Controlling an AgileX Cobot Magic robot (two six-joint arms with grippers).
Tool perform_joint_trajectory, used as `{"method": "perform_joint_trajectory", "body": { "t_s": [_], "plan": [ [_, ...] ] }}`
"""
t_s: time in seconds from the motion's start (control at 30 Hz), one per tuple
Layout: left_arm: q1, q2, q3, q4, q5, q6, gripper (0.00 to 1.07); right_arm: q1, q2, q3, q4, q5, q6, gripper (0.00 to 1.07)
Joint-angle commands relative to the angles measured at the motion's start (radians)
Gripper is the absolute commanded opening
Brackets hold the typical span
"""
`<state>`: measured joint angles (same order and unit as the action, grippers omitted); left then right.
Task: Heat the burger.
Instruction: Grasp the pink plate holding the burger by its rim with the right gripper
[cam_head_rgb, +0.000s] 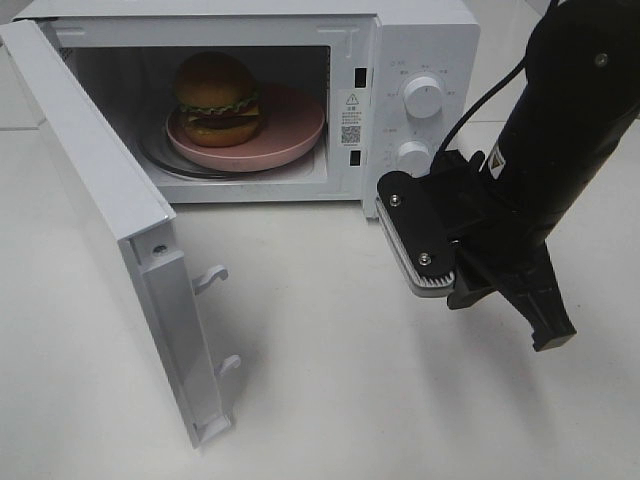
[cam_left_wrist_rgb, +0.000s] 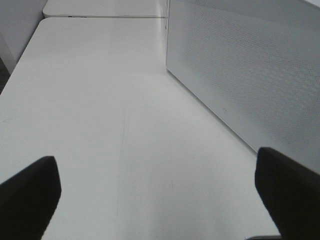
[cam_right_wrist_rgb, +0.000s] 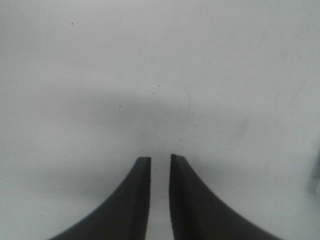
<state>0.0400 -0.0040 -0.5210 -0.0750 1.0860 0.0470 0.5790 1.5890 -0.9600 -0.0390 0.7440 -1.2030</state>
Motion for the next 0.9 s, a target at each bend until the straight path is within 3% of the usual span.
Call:
{"method": "perform_joint_trajectory", "body": {
  "t_s": [0.03, 0.1, 0.13, 0.17, 0.2, 0.27, 0.3, 0.33, 0.37, 0.43, 0.9],
  "plan": [
    [0.003, -0.007, 0.003, 0.000, -0.014, -0.001, 0.98, 0.004, -0.010, -0.007, -0.005, -0.043, 0.049, 0.36],
    [0.003, -0.007, 0.003, 0.000, -0.014, -0.001, 0.98, 0.008, -0.010, -0.007, -0.005, -0.052, 0.074, 0.40],
    [0.003, -0.007, 0.003, 0.000, -0.014, -0.001, 0.98, 0.019, -0.010, -0.007, -0.006, -0.081, 0.123, 0.52],
    [0.003, -0.007, 0.003, 0.000, -0.014, -0.001, 0.98, 0.022, -0.010, -0.007, -0.016, -0.093, 0.143, 0.59],
    [0.003, -0.007, 0.003, 0.000, -0.014, -0.001, 0.98, 0.022, -0.010, -0.007, -0.016, -0.093, 0.143, 0.59],
    [0.003, -0.007, 0.003, 0.000, -0.014, -0.001, 0.98, 0.033, -0.010, -0.007, -0.052, -0.103, 0.172, 0.79],
    [0.003, -0.007, 0.003, 0.000, -0.014, -0.001, 0.98, 0.033, -0.010, -0.007, -0.052, -0.103, 0.172, 0.79],
    [0.003, -0.007, 0.003, 0.000, -0.014, -0.001, 0.98, 0.041, -0.010, -0.007, -0.065, -0.103, 0.172, 0.90],
    [0.003, -0.007, 0.003, 0.000, -0.014, -0.001, 0.98, 0.041, -0.010, -0.007, -0.072, -0.103, 0.172, 0.94],
    [0.003, -0.007, 0.003, 0.000, -0.014, -0.001, 0.98, 0.041, -0.010, -0.011, -0.077, -0.103, 0.172, 0.99],
    [0.003, -0.007, 0.003, 0.000, -0.014, -0.001, 0.98, 0.067, -0.007, -0.146, -0.139, -0.107, 0.173, 0.95]
  ]
}}
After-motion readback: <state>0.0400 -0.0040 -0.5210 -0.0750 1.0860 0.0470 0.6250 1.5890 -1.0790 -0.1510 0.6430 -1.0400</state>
